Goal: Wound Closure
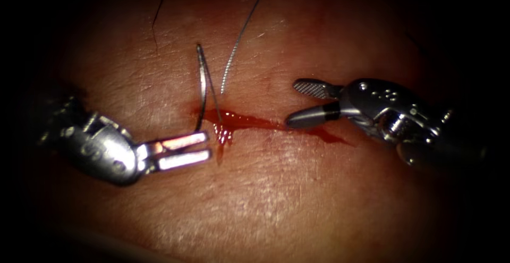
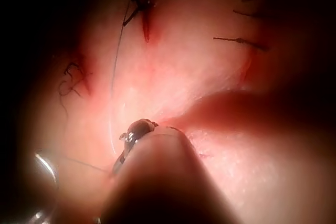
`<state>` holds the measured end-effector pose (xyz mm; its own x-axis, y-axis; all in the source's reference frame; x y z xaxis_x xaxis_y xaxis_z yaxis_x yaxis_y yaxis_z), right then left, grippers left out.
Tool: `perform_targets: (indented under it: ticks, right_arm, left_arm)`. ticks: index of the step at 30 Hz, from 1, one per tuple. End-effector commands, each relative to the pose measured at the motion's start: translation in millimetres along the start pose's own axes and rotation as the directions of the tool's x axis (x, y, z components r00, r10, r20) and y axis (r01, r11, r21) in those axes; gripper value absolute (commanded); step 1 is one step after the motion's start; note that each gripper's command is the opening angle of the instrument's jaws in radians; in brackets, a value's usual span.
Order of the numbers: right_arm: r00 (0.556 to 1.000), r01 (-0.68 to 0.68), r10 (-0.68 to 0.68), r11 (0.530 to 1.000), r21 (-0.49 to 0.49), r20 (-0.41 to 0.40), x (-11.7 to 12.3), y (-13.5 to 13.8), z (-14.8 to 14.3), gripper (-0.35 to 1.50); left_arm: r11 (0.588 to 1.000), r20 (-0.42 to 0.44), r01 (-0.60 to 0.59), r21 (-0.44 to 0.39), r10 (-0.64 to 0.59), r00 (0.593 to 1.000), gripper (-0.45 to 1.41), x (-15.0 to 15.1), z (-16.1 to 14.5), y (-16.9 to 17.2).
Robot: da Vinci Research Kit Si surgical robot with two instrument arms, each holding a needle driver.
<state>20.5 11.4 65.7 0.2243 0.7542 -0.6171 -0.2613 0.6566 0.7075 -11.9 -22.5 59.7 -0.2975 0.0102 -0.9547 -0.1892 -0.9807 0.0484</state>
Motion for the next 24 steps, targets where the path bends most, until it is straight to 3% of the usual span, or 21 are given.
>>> perform_targets:
  ticks: [1,6,17,24]
  right_arm:
    - [0.999,-0.036,0.036,0.999,0.010,-0.031,0.6,0.0,0.5,1.18]
    - [0.995,-0.080,0.082,0.996,0.040,-0.057,0.9,-0.1,0.6,1.18]
    - [0.976,-0.210,0.215,0.969,0.131,-0.026,-0.3,-0.2,1.3,1.16]
    - [0.947,-0.317,0.320,0.931,0.182,0.013,-2.5,-0.3,4.2,1.13]
  left_arm:
    - [1.000,0.010,-0.014,0.013,0.014,1.000,-0.45,-0.9,1.1,0.8]
    - [0.998,0.021,-0.049,0.027,0.049,0.999,-0.45,-2.2,2.9,2.1]
    - [0.993,0.044,-0.102,0.057,0.099,0.994,-0.45,-5.1,6.2,5.7]
    - [0.976,0.061,-0.209,0.058,0.205,0.977,-0.45,-6.2,6.9,6.8]
